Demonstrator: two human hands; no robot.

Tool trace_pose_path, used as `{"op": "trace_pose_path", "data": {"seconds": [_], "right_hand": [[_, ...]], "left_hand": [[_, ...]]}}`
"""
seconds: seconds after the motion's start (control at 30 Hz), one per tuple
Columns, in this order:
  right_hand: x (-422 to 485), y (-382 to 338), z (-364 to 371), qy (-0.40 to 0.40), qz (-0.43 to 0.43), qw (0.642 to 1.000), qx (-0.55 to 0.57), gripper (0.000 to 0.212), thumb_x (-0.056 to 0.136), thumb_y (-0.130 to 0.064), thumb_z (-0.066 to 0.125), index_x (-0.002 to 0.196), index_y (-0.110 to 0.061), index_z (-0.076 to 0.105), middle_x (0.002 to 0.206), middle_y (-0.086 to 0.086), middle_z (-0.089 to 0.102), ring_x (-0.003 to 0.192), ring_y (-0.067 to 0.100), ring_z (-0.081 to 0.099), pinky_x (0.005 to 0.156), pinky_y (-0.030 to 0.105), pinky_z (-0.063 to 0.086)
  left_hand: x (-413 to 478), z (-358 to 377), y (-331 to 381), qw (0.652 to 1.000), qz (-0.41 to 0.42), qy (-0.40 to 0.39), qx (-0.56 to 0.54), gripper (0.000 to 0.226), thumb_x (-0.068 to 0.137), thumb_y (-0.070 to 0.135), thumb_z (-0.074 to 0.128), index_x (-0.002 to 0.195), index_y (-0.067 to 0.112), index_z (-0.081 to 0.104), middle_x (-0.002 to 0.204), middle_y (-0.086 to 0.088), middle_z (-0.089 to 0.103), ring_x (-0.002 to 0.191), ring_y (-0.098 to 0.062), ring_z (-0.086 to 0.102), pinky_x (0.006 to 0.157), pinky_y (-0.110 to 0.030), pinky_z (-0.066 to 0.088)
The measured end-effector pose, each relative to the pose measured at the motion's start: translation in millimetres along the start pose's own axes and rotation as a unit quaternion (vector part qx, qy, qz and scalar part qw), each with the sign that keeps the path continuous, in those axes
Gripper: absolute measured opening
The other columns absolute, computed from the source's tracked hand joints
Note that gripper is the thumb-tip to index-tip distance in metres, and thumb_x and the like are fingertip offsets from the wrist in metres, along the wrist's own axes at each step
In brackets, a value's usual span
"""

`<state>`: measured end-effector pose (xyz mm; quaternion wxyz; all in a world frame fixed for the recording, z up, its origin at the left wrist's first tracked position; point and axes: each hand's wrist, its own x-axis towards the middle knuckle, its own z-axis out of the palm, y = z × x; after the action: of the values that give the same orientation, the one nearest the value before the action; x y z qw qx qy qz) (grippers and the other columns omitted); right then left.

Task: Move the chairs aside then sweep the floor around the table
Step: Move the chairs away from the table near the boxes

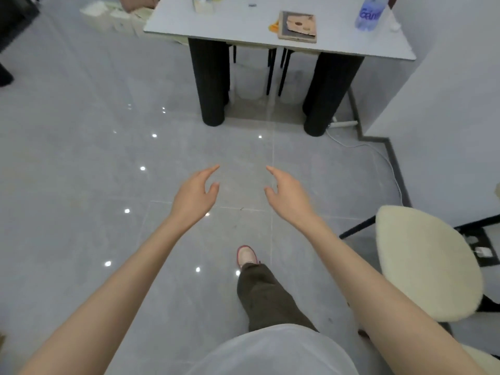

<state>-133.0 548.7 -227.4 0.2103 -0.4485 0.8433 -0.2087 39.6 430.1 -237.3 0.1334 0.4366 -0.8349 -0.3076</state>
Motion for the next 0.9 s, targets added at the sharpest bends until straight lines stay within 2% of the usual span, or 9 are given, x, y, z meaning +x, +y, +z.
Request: {"op": "trace_pose_path", "data": {"seconds": [0.17,0.3,0.57,0.7,0.8,0.9], "right_hand": [[109.6,-45.9,7.2,-0.028,-0.061,0.997,-0.023,0.053,0.096,-0.018,0.049,0.147,-0.014,0.036,0.149,0.007,0.042,0.135,0.024,0.042,0.109,0.032,0.033],[190.8,-85.2,19.2,-0.086,-0.098,0.991,-0.023,0.054,0.096,-0.020,0.048,0.148,-0.016,0.035,0.149,0.006,0.042,0.131,0.025,0.046,0.108,0.033,0.036],[339.4,-197.7,52.6,-0.166,-0.170,0.971,-0.012,0.054,0.094,-0.018,0.050,0.147,-0.016,0.036,0.149,0.004,0.042,0.128,0.026,0.049,0.108,0.034,0.037],[403.6,-248.8,81.5,-0.181,-0.189,0.965,-0.010,0.054,0.094,-0.018,0.051,0.146,-0.015,0.038,0.148,0.005,0.043,0.128,0.027,0.050,0.109,0.036,0.038],[457.7,-292.5,106.0,-0.187,-0.201,0.961,-0.019,0.054,0.094,-0.017,0.050,0.147,-0.015,0.038,0.149,0.005,0.043,0.129,0.026,0.048,0.109,0.030,0.034],[510.1,-341.2,130.8,-0.174,-0.214,0.961,-0.031,0.053,0.095,-0.019,0.049,0.147,-0.016,0.037,0.149,0.004,0.043,0.128,0.025,0.050,0.107,0.030,0.034]], "left_hand": [[73.6,-30.4,-38.8,0.998,-0.052,0.032,-0.014,0.044,0.097,0.020,0.050,0.141,0.019,0.045,0.143,-0.003,0.048,0.133,-0.019,0.044,0.108,-0.025,0.030],[126.3,-60.2,-67.1,0.990,-0.119,0.070,-0.025,0.044,0.096,0.021,0.051,0.140,0.020,0.047,0.137,-0.006,0.054,0.125,-0.024,0.050,0.103,-0.028,0.035],[232.5,-142.7,-135.1,0.964,-0.214,0.152,-0.043,0.044,0.095,0.021,0.051,0.139,0.021,0.048,0.139,-0.004,0.053,0.127,-0.022,0.050,0.104,-0.030,0.036],[281.6,-174.9,-186.6,0.953,-0.238,0.182,-0.052,0.043,0.095,0.021,0.052,0.137,0.023,0.050,0.136,-0.003,0.056,0.123,-0.023,0.054,0.103,-0.031,0.040],[329.1,-204.8,-230.0,0.948,-0.242,0.198,-0.065,0.041,0.094,0.020,0.051,0.135,0.023,0.053,0.134,0.000,0.058,0.116,-0.021,0.058,0.101,-0.028,0.041],[376.6,-243.3,-273.4,0.949,-0.229,0.203,-0.073,0.040,0.096,0.020,0.049,0.136,0.021,0.052,0.138,0.003,0.055,0.124,-0.018,0.054,0.106,-0.029,0.039]]}}
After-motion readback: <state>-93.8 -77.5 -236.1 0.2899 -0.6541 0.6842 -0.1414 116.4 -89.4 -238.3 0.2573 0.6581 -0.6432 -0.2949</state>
